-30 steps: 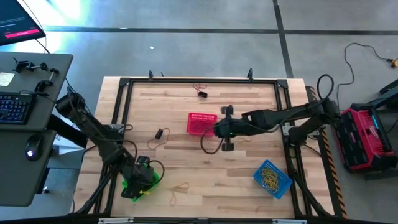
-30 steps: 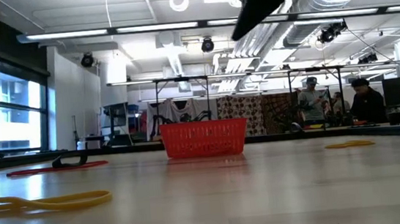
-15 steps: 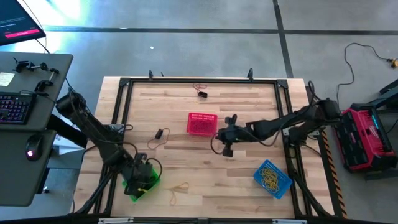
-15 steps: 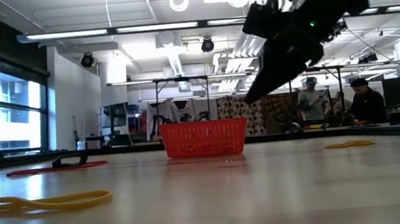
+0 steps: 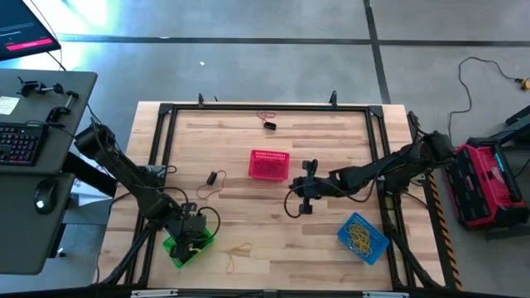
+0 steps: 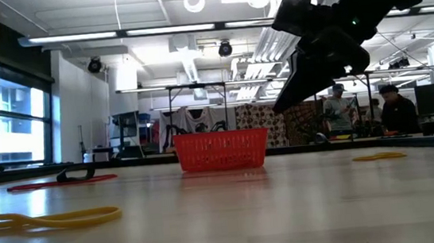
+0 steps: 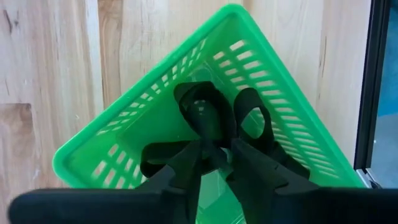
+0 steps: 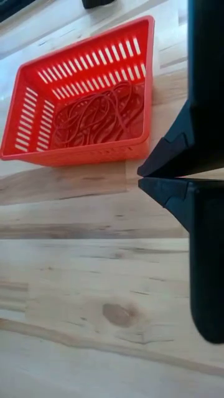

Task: Sort rubber bands into baskets
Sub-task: Put the red rubber band into the red bin

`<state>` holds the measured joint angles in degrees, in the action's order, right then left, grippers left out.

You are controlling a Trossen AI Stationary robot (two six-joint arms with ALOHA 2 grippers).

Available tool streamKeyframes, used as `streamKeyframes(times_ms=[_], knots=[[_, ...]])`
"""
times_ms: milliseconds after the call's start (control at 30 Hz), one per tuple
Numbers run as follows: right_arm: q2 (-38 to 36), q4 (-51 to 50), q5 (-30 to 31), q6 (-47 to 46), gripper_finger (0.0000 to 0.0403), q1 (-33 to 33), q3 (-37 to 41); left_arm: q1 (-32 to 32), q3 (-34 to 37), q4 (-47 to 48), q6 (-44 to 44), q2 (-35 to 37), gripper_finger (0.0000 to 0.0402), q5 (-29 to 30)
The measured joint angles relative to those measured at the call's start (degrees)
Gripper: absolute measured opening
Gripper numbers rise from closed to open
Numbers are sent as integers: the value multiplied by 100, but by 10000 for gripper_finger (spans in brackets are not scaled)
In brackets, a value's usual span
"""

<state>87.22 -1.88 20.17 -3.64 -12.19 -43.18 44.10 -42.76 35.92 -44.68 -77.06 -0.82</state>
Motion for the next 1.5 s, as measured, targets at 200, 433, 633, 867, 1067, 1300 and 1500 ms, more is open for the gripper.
streamKeyframes(times_ms=[200,433,633,867,1067,1300,1500], knots=[[0,1,4,0,0,1,0,-8,-7,30,-125,0,108,-32],[0,-1,-16,18,0,0,0,-559,-378,198,163,7,92,-9],[0,-3,-20,18,0,0,0,-1633,-517,192,1005,7,51,166],[0,-3,72,-57,0,0,0,-3063,-638,58,2406,8,35,167],[0,56,135,-222,0,-8,0,-4471,-948,-43,3442,7,19,375],[0,118,224,-261,0,-135,0,-5975,-1352,-327,4455,-121,3,20],[0,137,238,-343,0,-223,-2,-6731,-2021,-262,5131,-872,0,-4]])
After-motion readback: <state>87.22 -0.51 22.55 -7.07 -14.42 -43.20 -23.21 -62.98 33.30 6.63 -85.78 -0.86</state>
